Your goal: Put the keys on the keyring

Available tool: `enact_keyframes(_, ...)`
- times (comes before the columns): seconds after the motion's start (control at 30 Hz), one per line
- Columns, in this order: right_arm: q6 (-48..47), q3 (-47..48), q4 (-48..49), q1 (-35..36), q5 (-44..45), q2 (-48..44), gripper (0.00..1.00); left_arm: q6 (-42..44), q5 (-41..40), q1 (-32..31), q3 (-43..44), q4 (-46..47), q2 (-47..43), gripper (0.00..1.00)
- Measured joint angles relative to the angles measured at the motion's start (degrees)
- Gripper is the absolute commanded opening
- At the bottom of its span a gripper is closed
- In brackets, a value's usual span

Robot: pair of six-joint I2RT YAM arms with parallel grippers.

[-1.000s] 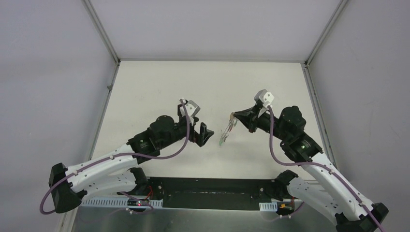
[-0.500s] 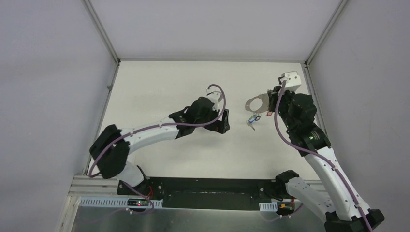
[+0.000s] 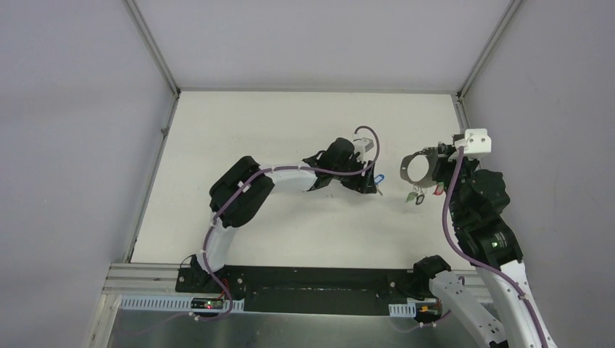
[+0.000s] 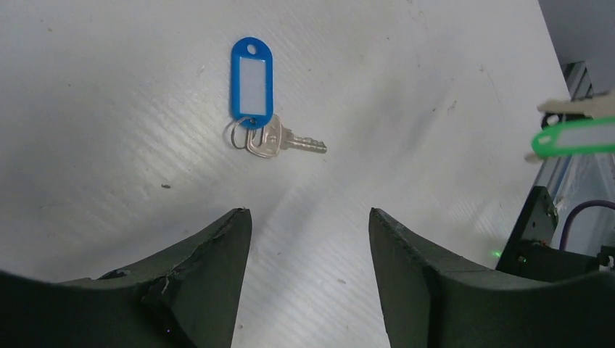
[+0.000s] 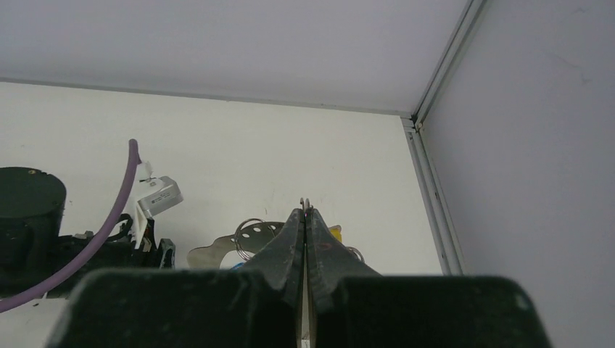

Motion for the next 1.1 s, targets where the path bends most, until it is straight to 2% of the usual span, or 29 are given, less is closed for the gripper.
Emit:
enact_keyframes(0.33,0.6,0.0,-6.5,-0.1,-2.8,-2.7,0.0,-0.1,1.4,1.7,3.4,6.4,7.4,0.53)
enact_keyframes(0.5,0.7,0.0,-7.8,-0.1,-3.9,-3.1,0.0,0.6,1.6,2.6,3.9,10.3,9.2,0.44)
enact_keyframes(0.7,0.6,0.0,-8.6,-0.1,-4.5,-3.1,0.0,0.9,5.9,2.6,6.6,12.8,12.4,0.32)
enact_keyframes(0.93,0.6,0.0,-8.7,-0.1,-5.0,-3.1,0.0,1.3,8.9,2.6,6.8,13.5,13.2,0.3)
enact_keyframes(1.1,0.7,0.0,-8.7,-0.1,-5.7,-3.1,0.0,1.8,8.9,2.7,5.8,14.2,13.1,0.18)
